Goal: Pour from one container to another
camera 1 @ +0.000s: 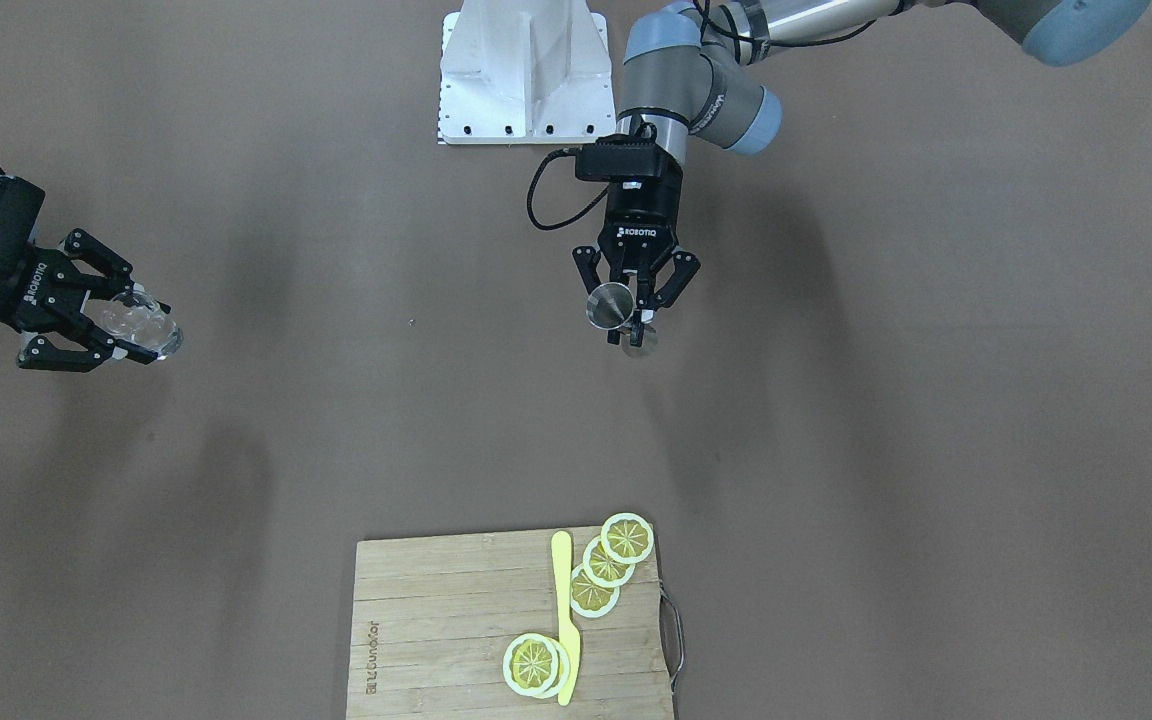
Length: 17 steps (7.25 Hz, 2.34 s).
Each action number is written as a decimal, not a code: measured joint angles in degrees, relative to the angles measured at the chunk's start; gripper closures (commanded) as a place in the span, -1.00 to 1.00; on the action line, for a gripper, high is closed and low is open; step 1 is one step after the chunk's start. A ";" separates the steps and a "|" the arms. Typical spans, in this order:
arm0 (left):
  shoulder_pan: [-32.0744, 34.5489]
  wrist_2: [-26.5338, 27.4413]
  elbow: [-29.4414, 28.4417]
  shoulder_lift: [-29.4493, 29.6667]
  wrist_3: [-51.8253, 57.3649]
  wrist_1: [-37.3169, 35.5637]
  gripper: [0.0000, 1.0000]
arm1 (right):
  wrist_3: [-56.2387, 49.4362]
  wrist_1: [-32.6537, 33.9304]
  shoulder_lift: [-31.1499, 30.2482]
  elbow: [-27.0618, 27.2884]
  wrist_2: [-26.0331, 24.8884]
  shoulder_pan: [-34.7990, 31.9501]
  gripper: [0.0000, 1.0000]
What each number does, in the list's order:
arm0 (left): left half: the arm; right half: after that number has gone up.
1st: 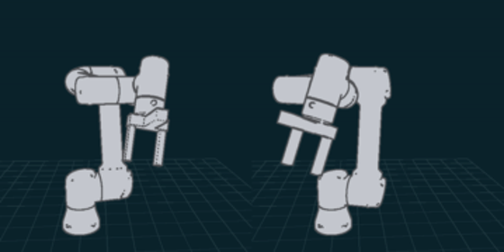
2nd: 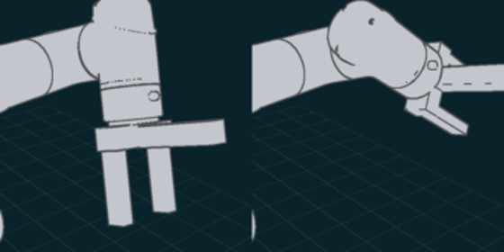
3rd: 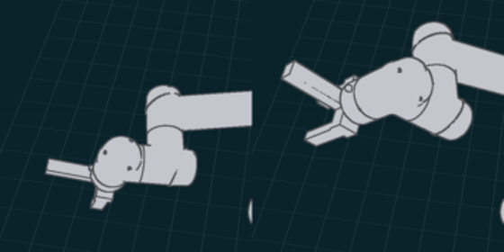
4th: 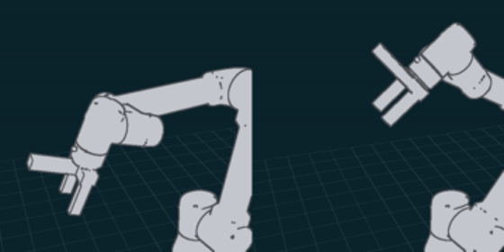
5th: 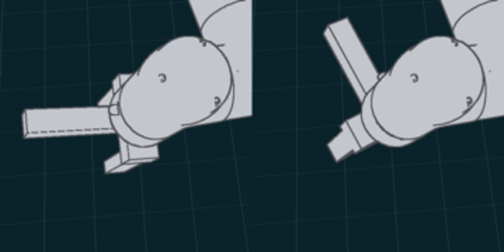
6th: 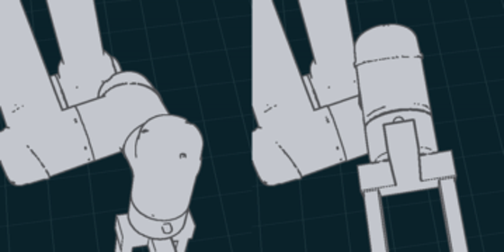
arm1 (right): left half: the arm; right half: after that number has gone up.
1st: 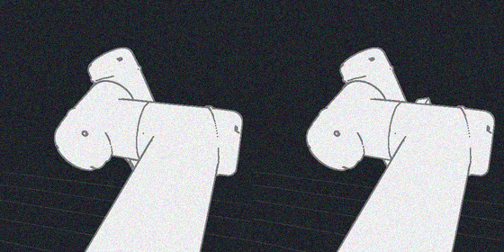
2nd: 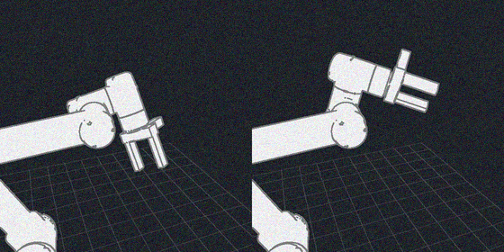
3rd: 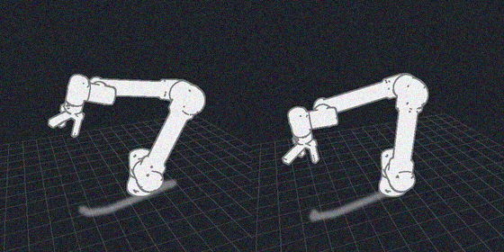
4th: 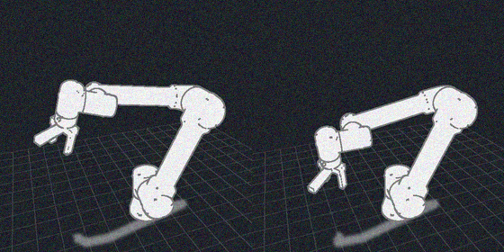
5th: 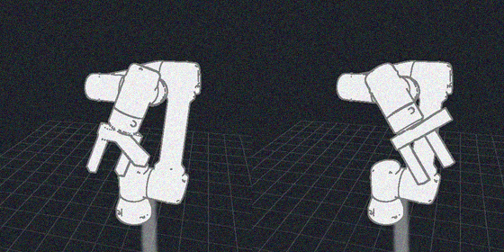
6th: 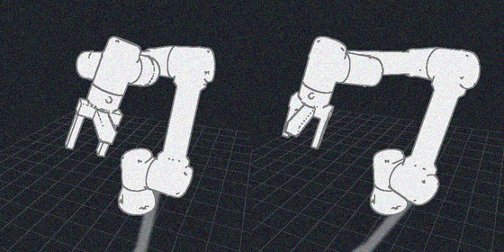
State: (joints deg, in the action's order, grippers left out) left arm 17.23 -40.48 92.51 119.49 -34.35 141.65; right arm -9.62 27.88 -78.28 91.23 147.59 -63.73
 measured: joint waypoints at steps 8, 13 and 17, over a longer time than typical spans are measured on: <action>-5.84 0.08 2.51 0.57 7.73 2.04 1.00 | 3.29 16.01 -2.61 15.08 -3.40 -0.39 1.00; -5.01 -7.66 -2.02 8.69 11.04 1.39 1.00 | 3.22 29.71 0.47 21.68 -7.86 3.53 1.00; -5.01 -10.64 -5.24 12.30 11.06 1.39 1.00 | 2.61 39.55 4.29 24.86 -11.79 8.07 1.00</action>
State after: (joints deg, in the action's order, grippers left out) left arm 12.22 -51.12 87.27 131.79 -23.29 143.04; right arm -7.01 67.43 -74.00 116.08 135.80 -55.65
